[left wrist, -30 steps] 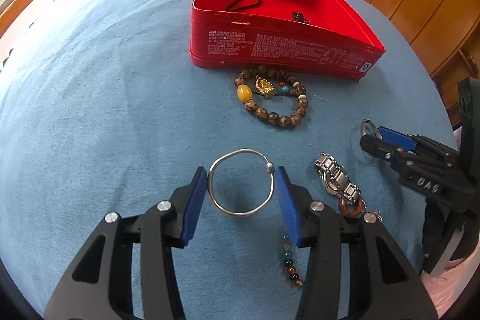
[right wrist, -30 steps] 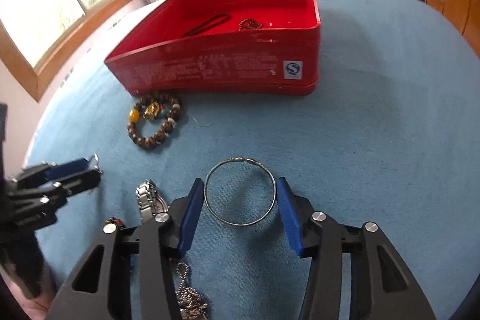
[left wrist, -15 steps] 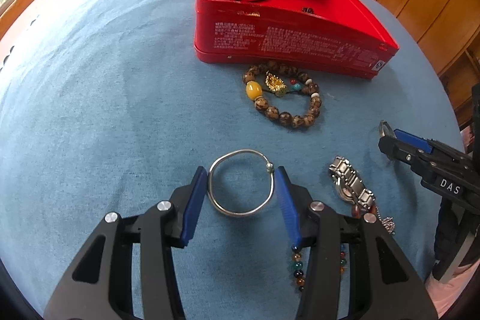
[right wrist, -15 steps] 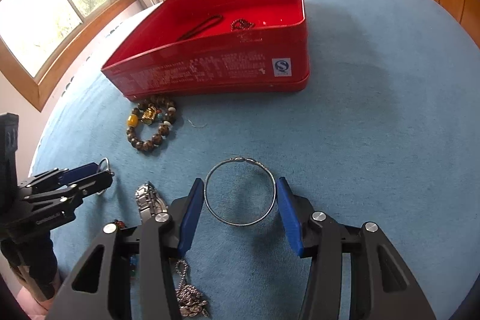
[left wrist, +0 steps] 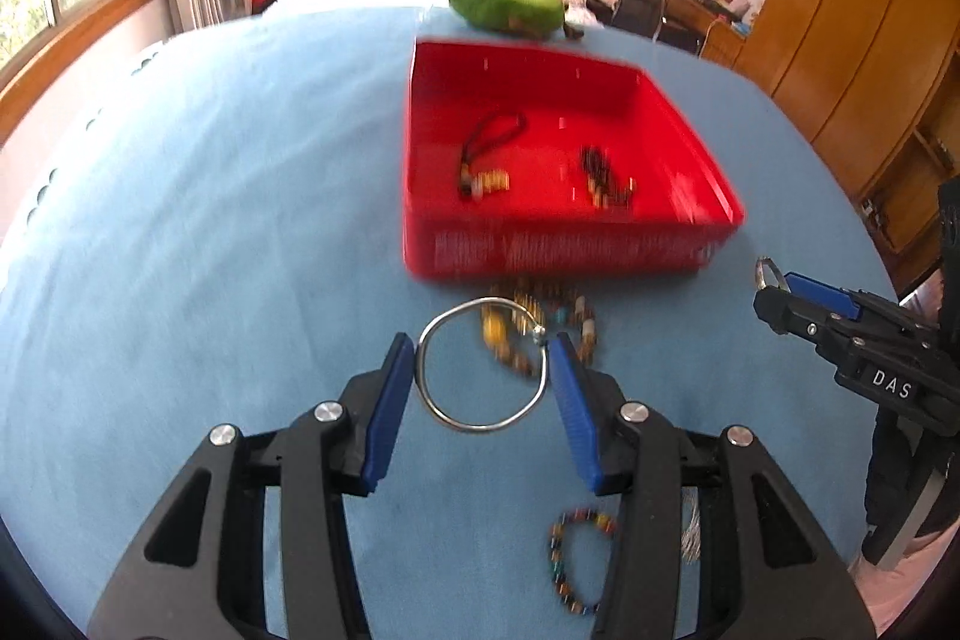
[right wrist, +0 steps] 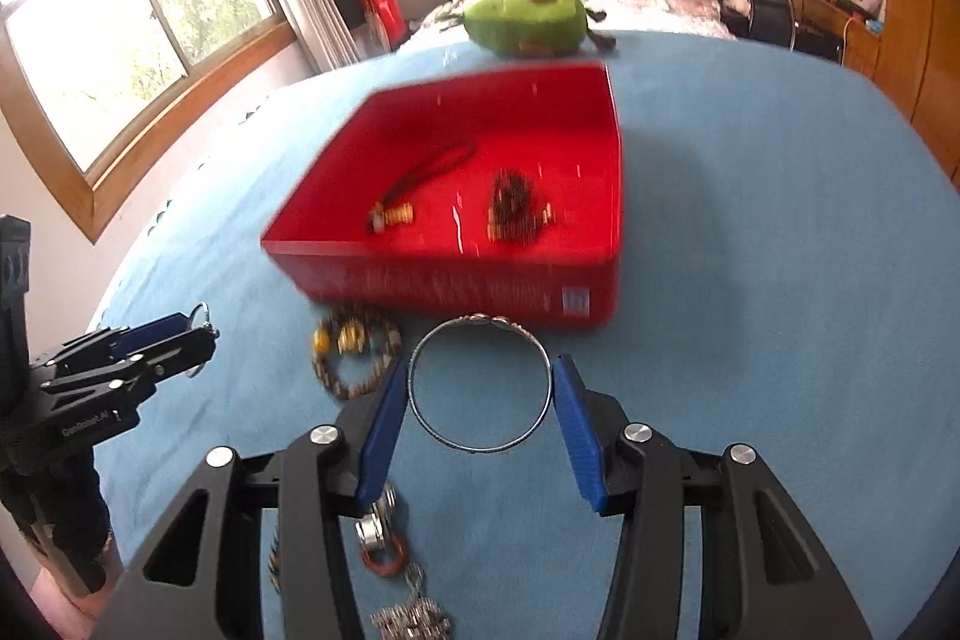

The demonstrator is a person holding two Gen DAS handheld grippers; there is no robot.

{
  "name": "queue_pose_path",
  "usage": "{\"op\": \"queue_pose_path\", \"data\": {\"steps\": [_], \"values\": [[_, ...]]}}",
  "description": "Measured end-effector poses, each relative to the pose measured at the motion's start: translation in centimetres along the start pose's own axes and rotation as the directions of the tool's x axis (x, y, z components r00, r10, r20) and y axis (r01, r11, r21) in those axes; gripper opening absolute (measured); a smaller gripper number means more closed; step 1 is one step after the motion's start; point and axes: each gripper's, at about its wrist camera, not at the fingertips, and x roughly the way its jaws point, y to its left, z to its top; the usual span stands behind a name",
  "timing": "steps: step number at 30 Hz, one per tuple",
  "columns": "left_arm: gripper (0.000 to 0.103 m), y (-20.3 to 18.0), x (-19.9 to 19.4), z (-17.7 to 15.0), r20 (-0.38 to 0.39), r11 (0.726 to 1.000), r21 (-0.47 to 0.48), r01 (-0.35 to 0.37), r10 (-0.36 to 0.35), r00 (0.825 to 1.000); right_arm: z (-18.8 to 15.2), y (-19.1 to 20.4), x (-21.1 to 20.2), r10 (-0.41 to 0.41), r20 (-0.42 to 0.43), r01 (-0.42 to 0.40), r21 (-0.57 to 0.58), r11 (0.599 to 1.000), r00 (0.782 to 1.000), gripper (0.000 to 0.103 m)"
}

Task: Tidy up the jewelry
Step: 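Carry the silver bangle and ring over the red tray, then open both tools to release the bangle and ring into the tray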

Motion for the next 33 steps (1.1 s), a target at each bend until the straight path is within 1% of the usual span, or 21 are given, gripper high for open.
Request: {"op": "queue_pose_path", "data": {"steps": [3,5,8,11,14,16,21,24,33], "values": [[0.046,-0.2,0.2,2.8,0.018,1.000,-0.011,0.014,-0.014,1.000,2.5,0.2,0.4,0.019,0.011,-0.019,0.006,1.000,1.000,0.049],[0.046,-0.3,0.7,4.6,0.040,1.000,-0.018,0.012,-0.011,0.999,4.1,0.2,1.2,0.023,0.018,-0.023,0.017,1.000,1.000,0.049],[0.046,-0.8,2.4,7.1,0.063,1.000,-0.017,0.015,-0.014,0.998,6.0,0.0,2.7,0.017,0.027,-0.018,0.027,0.999,0.999,0.049],[0.046,-0.9,5.0,9.0,0.049,0.999,-0.029,0.016,-0.015,0.999,7.9,-0.7,5.1,0.017,0.017,-0.018,0.057,0.998,1.000,0.049],[0.046,-0.9,7.8,10.3,0.014,0.999,-0.041,0.026,-0.025,1.000,8.9,-1.3,7.4,0.009,-0.010,-0.008,0.073,0.997,1.000,0.049],[0.046,-1.0,9.6,10.9,-0.013,0.999,-0.038,0.019,-0.020,1.000,9.3,-1.6,9.2,-0.016,-0.036,0.018,0.069,0.997,0.999,0.049],[0.046,-1.3,12.3,11.8,-0.054,1.000,-0.025,0.002,-0.003,0.999,9.7,-1.9,12.1,-0.048,-0.079,0.052,0.053,0.997,0.996,0.049],[0.046,-1.3,13.3,12.0,-0.070,1.000,-0.021,-0.003,0.001,0.998,9.9,-1.8,12.7,-0.080,-0.075,0.083,0.031,0.996,0.994,0.049],[0.047,-1.2,14.4,12.2,-0.089,1.000,-0.026,-0.004,0.002,0.996,10.2,-1.3,13.0,-0.106,-0.069,0.106,-0.002,0.994,0.992,0.050]]}}
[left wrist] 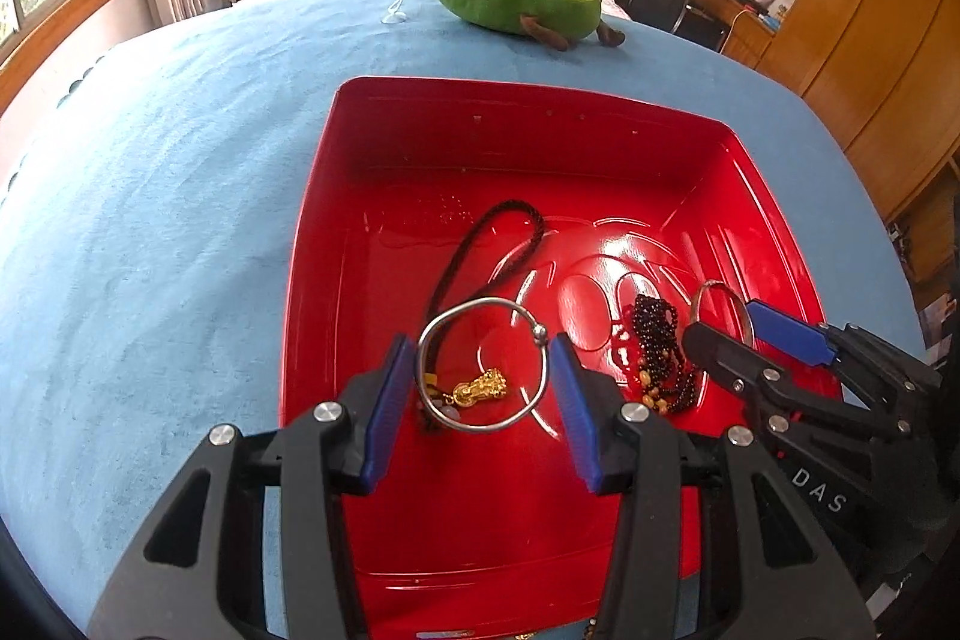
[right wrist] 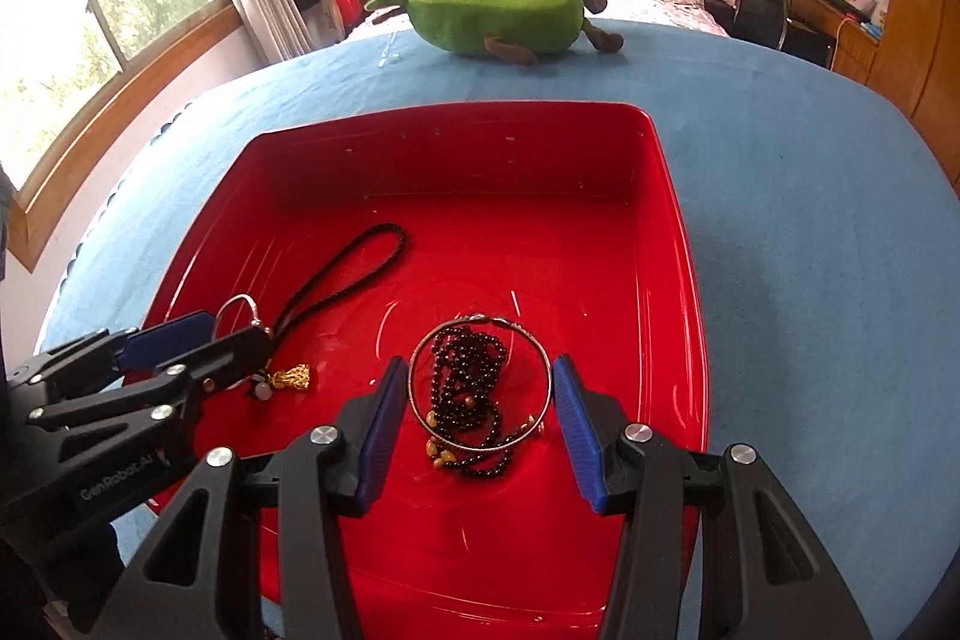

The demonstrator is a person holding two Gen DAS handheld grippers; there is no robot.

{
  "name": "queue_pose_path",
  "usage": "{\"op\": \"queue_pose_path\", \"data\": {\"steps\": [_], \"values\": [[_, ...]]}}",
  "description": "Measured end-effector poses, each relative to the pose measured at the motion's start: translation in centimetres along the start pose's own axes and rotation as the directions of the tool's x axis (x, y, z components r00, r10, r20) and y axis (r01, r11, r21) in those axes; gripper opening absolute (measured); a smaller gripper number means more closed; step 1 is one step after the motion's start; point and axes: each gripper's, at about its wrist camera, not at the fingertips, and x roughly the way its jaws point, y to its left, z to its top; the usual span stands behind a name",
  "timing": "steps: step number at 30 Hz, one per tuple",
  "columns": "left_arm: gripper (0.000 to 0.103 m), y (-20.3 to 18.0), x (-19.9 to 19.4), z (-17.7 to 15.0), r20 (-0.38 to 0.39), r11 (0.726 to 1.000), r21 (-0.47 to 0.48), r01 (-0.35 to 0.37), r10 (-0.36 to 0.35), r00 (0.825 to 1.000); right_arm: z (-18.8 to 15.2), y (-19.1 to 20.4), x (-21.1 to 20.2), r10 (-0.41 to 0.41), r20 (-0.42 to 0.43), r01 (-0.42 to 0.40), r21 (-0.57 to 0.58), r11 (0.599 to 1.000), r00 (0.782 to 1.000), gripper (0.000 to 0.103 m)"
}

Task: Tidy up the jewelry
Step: 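Open both tools to release the bangle and ring into the tray, then move both tools back toward the silver watch and multicolour bead bracelet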

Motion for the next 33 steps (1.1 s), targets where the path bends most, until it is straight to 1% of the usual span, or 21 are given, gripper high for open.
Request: {"op": "queue_pose_path", "data": {"steps": [1,2,3,6,8,10,12,14,18,20,22,28,33], "values": [[0.052,0.1,0.0,0.0,-0.004,1.000,-0.002,0.008,-0.008,1.000,0.0,0.0,-0.1,0.006,0.003,-0.006,-0.003,1.000,1.000,0.052],[0.055,0.2,-0.1,0.0,-0.005,1.000,-0.006,0.016,-0.016,1.000,0.0,0.0,-0.2,0.014,0.013,-0.014,0.003,1.000,1.000,0.060],[0.055,0.4,-0.1,0.2,0.000,1.000,-0.010,0.020,-0.020,1.000,0.0,-0.2,-0.6,0.016,0.030,-0.016,0.014,1.000,0.999,0.062],[0.058,0.7,-1.7,0.1,0.028,0.999,-0.022,0.027,-0.027,0.999,-0.1,-0.3,-1.9,0.008,0.064,-0.008,0.006,1.000,0.998,0.062],[0.060,0.8,-3.5,-0.2,0.061,0.999,-0.029,0.046,-0.044,0.997,-0.2,-0.5,-2.9,0.017,0.082,-0.019,0.017,1.000,0.996,0.062],[0.063,0.8,-5.4,-0.7,0.101,0.999,-0.022,0.048,-0.045,0.994,-0.3,-0.7,-4.3,0.032,0.107,-0.035,0.022,0.999,0.994,0.062],[0.066,0.8,-6.9,-1.1,0.131,0.999,-0.023,0.045,-0.042,0.990,-0.3,-0.9,-5.2,0.030,0.127,-0.034,0.028,0.999,0.991,0.062],[0.070,0.7,-8.0,-1.5,0.157,0.999,-0.019,0.040,-0.036,0.987,-0.5,-1.0,-5.9,0.035,0.135,-0.039,0.031,0.999,0.990,0.062],[0.077,0.5,-9.2,-2.1,0.183,0.999,-0.015,0.035,-0.032,0.983,-0.6,-0.9,-6.3,0.045,0.135,-0.049,0.032,0.998,0.990,0.062],[0.082,0.5,-9.5,-2.3,0.193,1.000,-0.014,0.021,-0.018,0.981,-0.7,-0.8,-6.5,0.044,0.135,-0.048,0.027,0.998,0.990,0.062],[0.087,0.6,-9.7,-2.6,0.201,1.000,-0.010,-0.012,0.014,0.979,-1.0,-0.6,-6.7,0.049,0.134,-0.053,0.025,0.998,0.990,0.062],[0.091,2.2,-10.5,-3.8,0.197,0.998,-0.044,-0.047,0.055,0.979,-2.2,-0.2,-8.1,0.077,0.140,-0.080,0.012,0.997,0.987,0.062],[0.093,3.1,-11.6,-5.9,0.195,0.996,-0.042,-0.081,0.088,0.977,-4.1,0.0,-9.3,0.080,0.138,-0.080,-0.005,0.997,0.987,0.062]]}}
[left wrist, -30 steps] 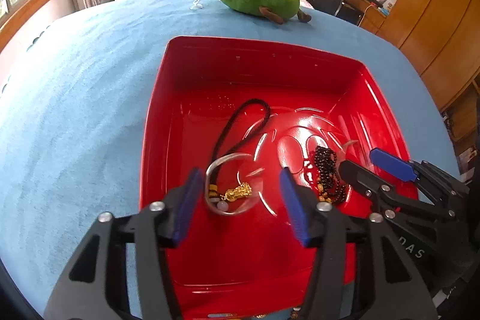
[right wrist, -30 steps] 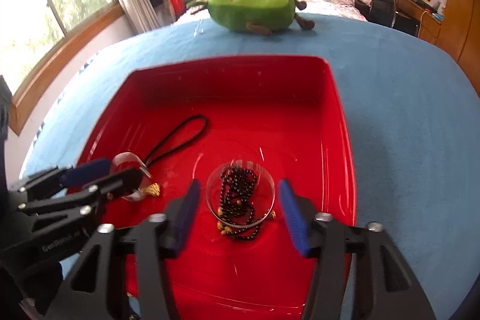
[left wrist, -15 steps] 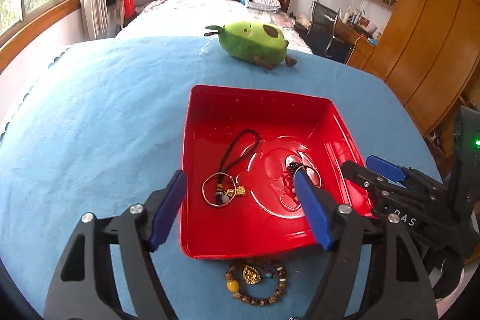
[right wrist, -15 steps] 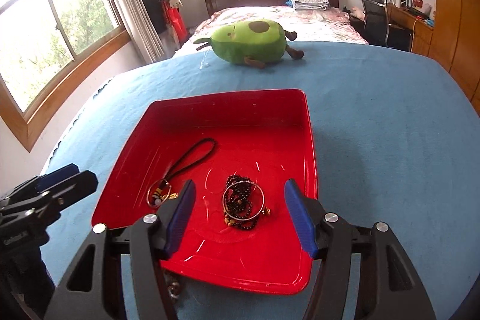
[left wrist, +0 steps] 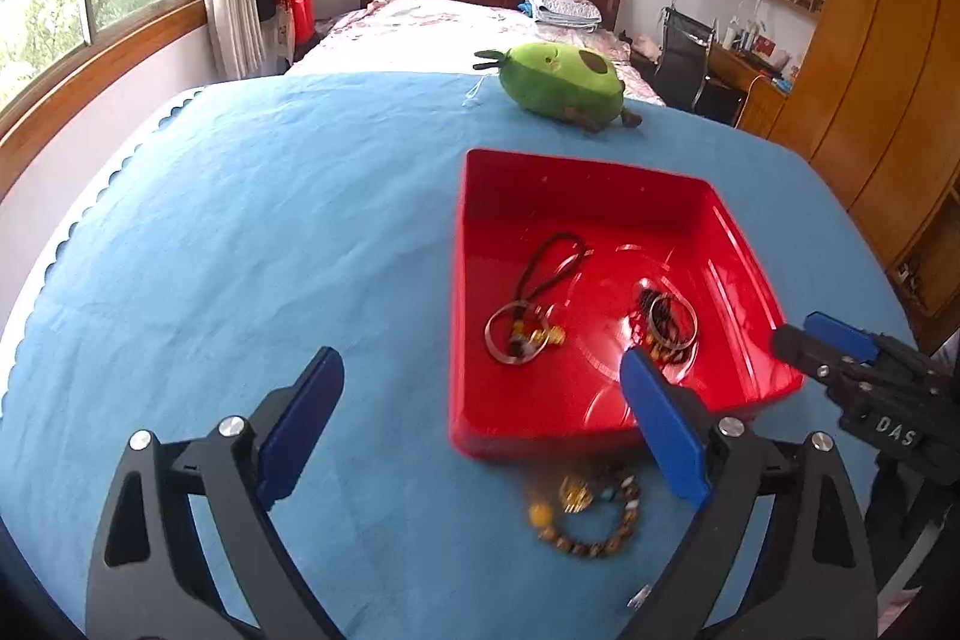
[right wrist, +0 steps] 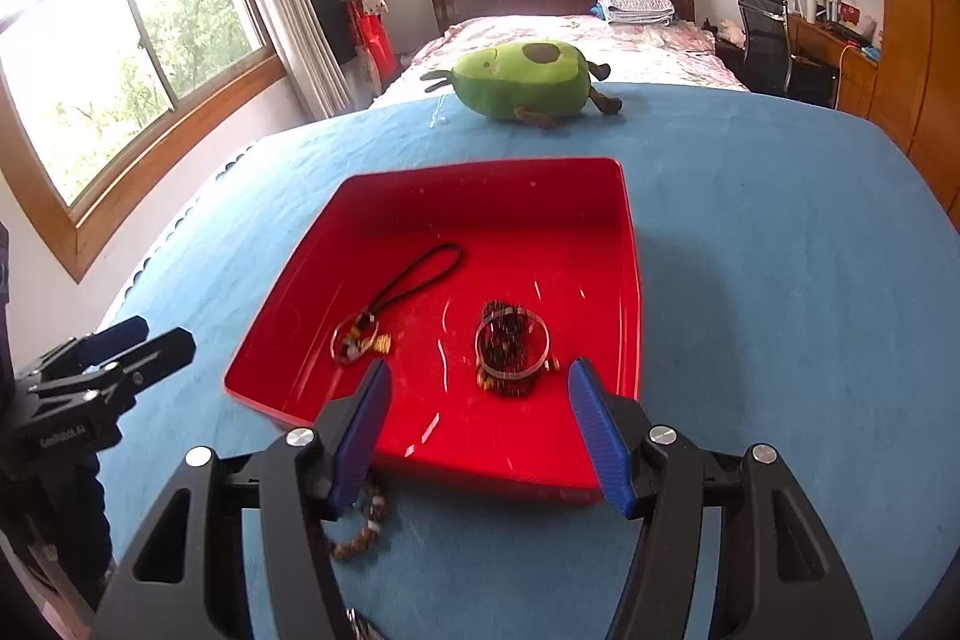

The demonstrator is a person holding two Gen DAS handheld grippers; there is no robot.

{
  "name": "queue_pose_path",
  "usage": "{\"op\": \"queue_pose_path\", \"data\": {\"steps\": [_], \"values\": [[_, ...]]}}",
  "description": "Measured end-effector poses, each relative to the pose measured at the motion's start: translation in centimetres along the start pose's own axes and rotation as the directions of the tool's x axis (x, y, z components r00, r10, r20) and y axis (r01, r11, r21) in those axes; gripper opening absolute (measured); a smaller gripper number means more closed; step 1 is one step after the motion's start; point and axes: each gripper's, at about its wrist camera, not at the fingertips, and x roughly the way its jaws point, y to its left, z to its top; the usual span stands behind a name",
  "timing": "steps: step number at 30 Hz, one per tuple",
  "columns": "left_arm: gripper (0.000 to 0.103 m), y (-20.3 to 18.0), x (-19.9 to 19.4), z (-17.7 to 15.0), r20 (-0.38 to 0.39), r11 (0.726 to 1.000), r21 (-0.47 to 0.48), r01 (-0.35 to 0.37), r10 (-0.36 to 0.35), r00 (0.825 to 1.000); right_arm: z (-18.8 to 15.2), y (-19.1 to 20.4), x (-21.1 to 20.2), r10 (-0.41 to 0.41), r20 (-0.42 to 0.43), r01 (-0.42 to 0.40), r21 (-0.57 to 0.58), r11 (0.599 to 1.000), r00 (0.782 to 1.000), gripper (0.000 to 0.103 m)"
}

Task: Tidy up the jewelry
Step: 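Move both tools back toward the silver watch and multicolour bead bracelet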

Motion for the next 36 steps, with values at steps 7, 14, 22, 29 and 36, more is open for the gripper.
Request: {"op": "queue_pose_path", "data": {"steps": [7,14,22,29,36], "values": [[0.094,0.5,-1.3,-3.6,-0.055,1.000,0.024,-0.016,0.017,0.998,-2.6,0.5,-1.3,0.019,-0.034,-0.019,-0.016,1.000,0.999,0.062],[0.094,0.2,-2.2,-7.7,-0.105,0.998,0.056,-0.019,0.025,0.994,-6.0,0.8,-2.5,0.043,-0.077,-0.044,-0.024,0.999,0.996,0.062],[0.096,-0.2,-3.5,-11.6,-0.115,0.998,0.070,0.004,0.004,0.993,-10.5,0.7,-3.7,0.092,-0.130,-0.094,-0.012,0.995,0.987,0.062],[0.096,0.0,-3.0,-14.7,-0.160,0.999,0.015,0.036,-0.033,0.987,-13.8,1.5,-2.8,0.125,-0.193,-0.132,-0.022,0.991,0.973,0.062],[0.096,-0.5,-2.7,-16.7,-0.198,0.999,0.029,0.039,-0.032,0.980,-15.3,2.1,-1.6,0.148,-0.229,-0.156,-0.018,0.988,0.962,0.059]]}}
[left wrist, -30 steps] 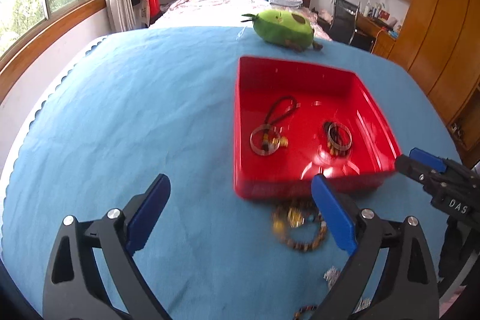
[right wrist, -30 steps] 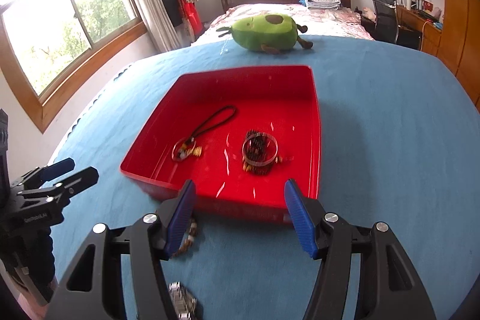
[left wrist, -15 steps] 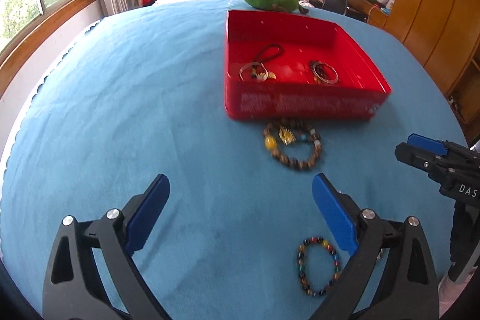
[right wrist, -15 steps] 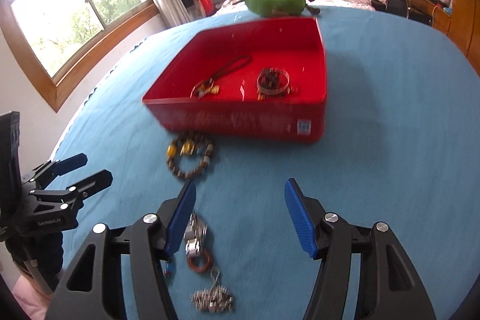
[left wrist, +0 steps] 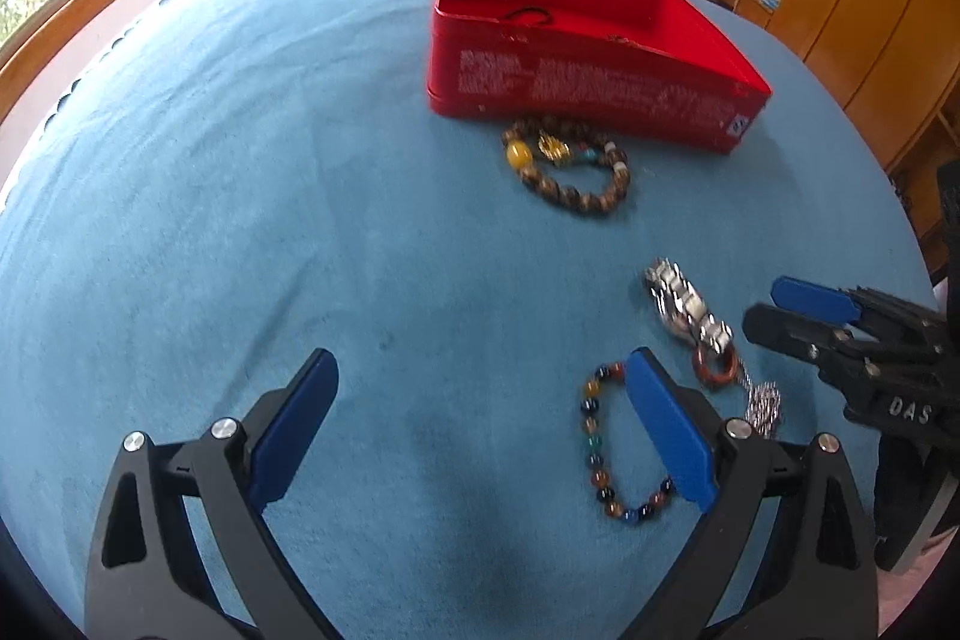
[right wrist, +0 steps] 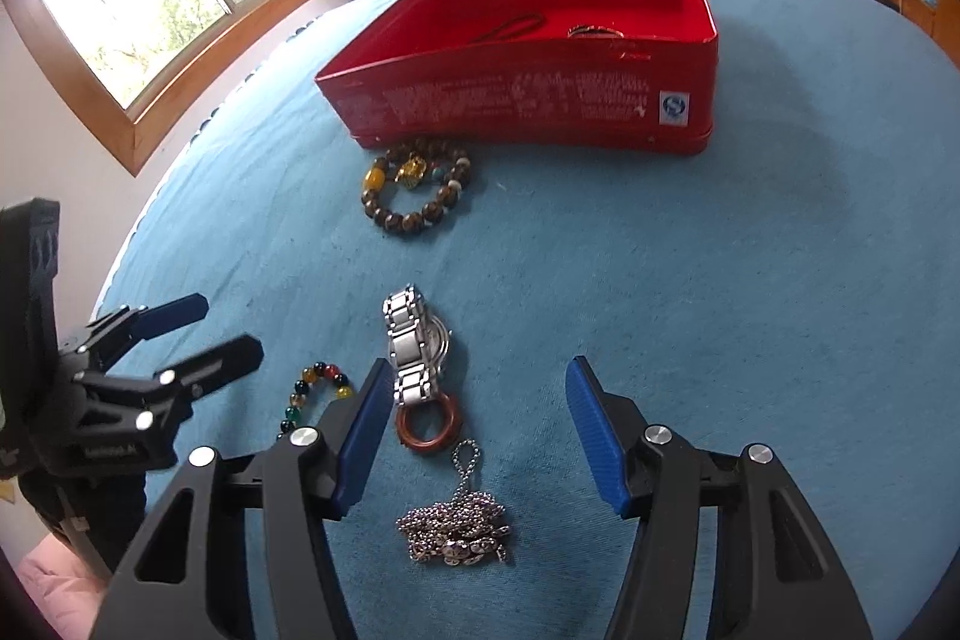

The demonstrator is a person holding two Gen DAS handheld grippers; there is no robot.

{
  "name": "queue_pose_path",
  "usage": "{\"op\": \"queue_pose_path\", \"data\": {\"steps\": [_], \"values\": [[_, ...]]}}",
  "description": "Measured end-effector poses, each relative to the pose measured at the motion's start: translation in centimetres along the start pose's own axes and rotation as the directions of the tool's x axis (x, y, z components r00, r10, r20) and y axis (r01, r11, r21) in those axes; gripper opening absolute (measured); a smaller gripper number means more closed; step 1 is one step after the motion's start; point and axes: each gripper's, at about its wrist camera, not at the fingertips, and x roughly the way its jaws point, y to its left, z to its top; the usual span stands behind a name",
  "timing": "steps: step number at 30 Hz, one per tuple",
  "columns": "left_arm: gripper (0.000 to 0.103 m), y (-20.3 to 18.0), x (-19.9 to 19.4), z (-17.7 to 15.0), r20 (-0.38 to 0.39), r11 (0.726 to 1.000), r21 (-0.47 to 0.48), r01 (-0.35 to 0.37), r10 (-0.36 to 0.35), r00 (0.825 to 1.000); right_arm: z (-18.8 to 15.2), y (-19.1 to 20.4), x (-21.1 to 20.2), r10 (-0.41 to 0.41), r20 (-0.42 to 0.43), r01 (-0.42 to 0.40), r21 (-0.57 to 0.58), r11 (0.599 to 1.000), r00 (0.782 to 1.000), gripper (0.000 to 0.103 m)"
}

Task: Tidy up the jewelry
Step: 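Move both tools back toward the silver watch and multicolour bead bracelet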

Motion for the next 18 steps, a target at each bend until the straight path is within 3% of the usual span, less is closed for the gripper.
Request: {"op": "queue_pose_path", "data": {"steps": [12,14,18], "values": [[0.095,-2.1,1.5,-1.5,-0.063,0.996,0.093,-0.008,0.014,0.998,-0.2,0.0,-0.3,0.009,0.003,-0.009,0.005,1.000,1.000,0.059],[0.072,-2.4,2.1,-1.5,-0.074,0.993,0.116,-0.026,0.035,0.997,-0.2,0.0,-0.2,0.008,0.003,-0.008,0.006,1.000,1.000,0.059],[0.066,-2.6,2.6,-1.3,-0.066,0.988,0.144,-0.049,0.059,0.996,-0.1,-0.2,-0.2,0.007,0.002,-0.007,0.011,1.000,1.000,0.059]]}}
